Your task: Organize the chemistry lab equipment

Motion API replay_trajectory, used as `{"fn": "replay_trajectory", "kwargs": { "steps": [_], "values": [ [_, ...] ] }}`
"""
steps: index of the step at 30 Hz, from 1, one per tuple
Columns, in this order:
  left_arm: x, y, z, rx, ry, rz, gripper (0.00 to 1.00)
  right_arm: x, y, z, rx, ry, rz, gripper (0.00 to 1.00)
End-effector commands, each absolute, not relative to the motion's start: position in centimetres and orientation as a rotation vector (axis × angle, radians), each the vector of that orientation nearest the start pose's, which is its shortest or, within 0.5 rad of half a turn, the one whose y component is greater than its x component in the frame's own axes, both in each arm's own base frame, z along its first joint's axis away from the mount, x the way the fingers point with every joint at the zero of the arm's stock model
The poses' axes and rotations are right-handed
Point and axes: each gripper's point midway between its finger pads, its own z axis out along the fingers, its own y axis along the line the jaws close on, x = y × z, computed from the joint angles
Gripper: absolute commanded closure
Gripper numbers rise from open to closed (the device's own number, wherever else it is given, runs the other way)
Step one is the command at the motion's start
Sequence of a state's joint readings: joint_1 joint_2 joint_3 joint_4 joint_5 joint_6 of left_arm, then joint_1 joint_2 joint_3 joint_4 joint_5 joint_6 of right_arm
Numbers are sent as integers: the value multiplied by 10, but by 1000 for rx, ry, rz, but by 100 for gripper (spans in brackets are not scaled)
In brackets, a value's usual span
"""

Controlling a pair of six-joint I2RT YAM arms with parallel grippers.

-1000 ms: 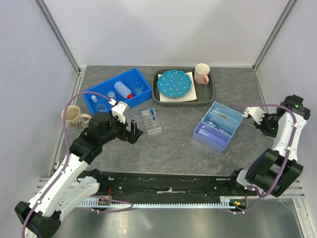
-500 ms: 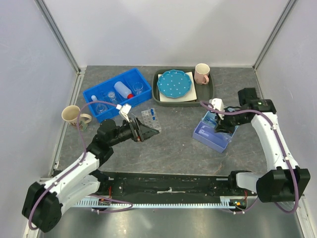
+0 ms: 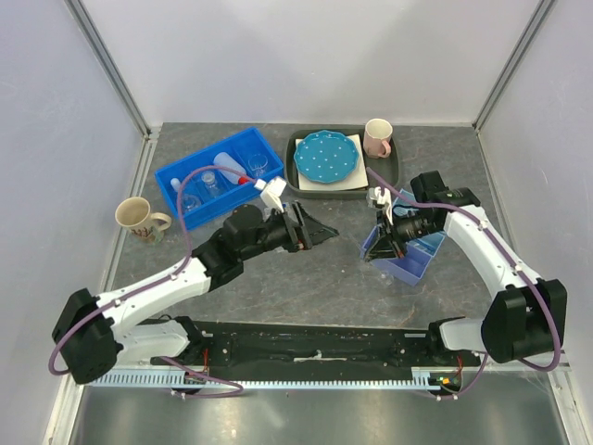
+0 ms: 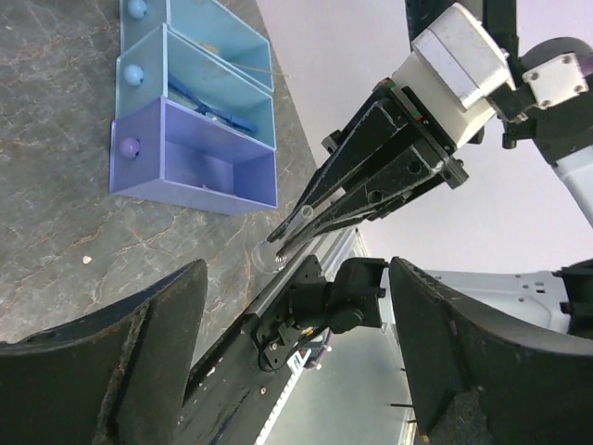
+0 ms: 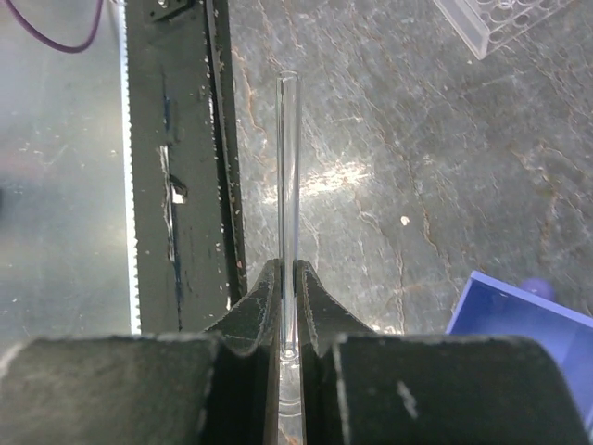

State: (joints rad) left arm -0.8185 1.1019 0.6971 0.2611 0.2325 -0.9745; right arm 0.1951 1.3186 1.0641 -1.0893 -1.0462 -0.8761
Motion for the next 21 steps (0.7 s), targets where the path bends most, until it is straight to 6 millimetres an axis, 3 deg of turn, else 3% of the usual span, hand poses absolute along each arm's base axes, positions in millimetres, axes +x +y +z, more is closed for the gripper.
{"fn": "replay_trajectory", "kwargs": {
  "steps": [1,2,10,11,21],
  "values": [
    [220,-345,236,32,2045,-1292,16,187,191,186,-1297,1808,1313,89],
    [218,-352,243,52,2037,-1290,17,186,191,185,-1298,1806,1316,89],
    [227,-379,235,122,2094,-1148,31,180,189,182,-1325,1773,1301,88],
    [222,-380,227,142,2130,-1115,31,180,189,182,-1328,1771,1298,89],
    [214,-394,224,163,2153,-1077,50,176,187,183,-1343,1756,1267,88]
  ]
}}
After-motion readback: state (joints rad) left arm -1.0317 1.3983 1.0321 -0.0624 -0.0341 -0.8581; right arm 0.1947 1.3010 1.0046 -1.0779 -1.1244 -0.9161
